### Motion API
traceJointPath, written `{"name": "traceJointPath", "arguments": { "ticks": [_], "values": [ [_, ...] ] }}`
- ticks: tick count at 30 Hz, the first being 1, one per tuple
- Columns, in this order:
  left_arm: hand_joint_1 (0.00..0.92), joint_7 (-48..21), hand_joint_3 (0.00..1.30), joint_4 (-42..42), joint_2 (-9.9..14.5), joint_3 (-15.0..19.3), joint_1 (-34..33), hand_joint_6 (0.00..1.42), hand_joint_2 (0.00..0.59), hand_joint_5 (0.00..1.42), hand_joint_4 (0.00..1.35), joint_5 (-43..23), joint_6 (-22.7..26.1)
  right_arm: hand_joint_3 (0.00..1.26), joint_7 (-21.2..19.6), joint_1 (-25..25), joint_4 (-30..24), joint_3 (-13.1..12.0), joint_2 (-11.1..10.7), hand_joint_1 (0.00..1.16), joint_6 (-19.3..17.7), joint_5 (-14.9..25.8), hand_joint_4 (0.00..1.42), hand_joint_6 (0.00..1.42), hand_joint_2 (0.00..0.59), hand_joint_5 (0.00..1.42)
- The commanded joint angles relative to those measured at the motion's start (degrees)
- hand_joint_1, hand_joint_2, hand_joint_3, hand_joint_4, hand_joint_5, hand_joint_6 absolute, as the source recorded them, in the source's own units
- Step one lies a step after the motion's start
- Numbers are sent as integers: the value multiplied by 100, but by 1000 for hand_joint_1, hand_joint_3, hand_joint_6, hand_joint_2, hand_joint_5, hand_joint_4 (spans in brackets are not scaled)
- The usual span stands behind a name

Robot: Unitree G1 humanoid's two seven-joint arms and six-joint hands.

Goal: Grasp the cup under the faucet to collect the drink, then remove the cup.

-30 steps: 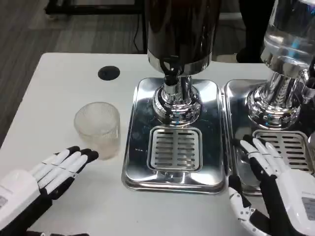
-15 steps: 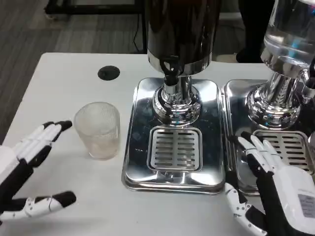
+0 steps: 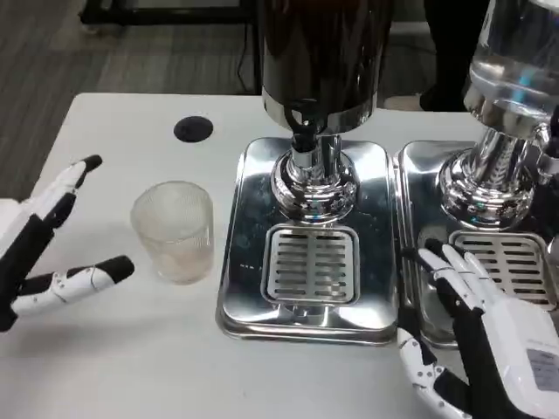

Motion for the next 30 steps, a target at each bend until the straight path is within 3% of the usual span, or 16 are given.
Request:
{"name": "traceJointPath", "arguments": {
  "ticks": [1,8,18,30],
  "values": [
    [0,-235,0,291,-145,-212,-341,144,30,81,0,43,362,225,-49,60,-118,7,55,401,43,-43,117,211,508,86],
    [0,-490,0,607,-312,-722,-926,136,25,58,0,311,740,227,-58,105,-185,42,91,401,51,-106,119,213,508,86],
    [2,-716,0,941,-537,-1195,-1461,137,13,39,0,476,1093,228,-48,204,-358,86,149,402,37,-230,119,229,508,86],
    [28,-556,0,1639,-686,-1412,-1845,136,14,43,0,446,1126,228,-67,221,-380,81,183,402,38,-203,119,245,508,95]
  ]
}}
